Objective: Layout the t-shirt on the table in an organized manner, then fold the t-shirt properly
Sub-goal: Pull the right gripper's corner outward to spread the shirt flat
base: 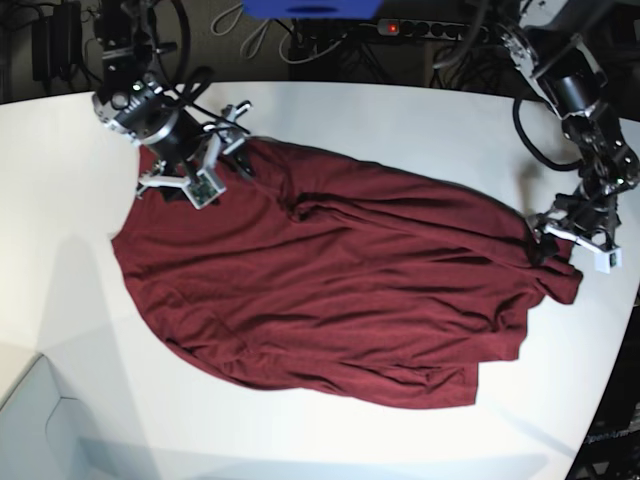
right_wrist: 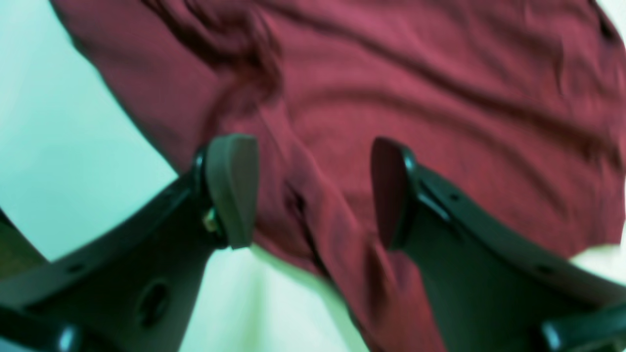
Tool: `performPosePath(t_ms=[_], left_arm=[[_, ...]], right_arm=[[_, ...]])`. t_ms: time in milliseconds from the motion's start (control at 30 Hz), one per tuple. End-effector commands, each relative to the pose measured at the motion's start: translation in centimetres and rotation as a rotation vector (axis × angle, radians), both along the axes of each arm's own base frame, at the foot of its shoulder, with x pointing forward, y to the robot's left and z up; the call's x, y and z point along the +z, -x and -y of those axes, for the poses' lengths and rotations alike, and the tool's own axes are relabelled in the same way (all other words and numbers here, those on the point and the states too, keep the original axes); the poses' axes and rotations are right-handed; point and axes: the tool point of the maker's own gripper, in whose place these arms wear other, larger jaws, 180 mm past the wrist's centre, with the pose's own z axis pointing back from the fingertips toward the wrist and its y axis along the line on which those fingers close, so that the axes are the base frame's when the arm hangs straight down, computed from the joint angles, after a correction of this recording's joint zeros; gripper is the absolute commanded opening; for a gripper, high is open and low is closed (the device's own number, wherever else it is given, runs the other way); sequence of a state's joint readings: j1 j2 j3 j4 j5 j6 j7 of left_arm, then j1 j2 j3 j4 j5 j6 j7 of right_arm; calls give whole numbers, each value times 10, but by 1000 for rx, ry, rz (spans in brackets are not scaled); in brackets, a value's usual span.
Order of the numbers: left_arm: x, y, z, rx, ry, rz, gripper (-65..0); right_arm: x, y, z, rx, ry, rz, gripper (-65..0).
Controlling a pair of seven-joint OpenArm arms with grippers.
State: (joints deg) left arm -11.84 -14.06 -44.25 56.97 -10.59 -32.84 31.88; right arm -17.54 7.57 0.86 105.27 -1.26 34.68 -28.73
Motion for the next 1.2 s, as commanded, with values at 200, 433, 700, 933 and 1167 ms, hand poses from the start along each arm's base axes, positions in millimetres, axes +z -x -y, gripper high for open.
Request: performPosePath(t_ms=[200,433,700,933,1167], left_arm=[[3,-5,-5,8,7,14,-306],[7,-8,-6,16,4,39,-601],[18,-7,-26,27,-40,56,-635],[27,-4,-42,36,-75,58,-635],[26,-3,-42,37,-75,55,-635]], right_arm=[[2,8,43,-109,21,8,-281],[-11,30,48,-122,29,-49,-281],[-15,34,53,-119,42,-63,-281],[-37,30,61,-136,40,-112,-281],[-34,21,61,-137,39,-97,-281]])
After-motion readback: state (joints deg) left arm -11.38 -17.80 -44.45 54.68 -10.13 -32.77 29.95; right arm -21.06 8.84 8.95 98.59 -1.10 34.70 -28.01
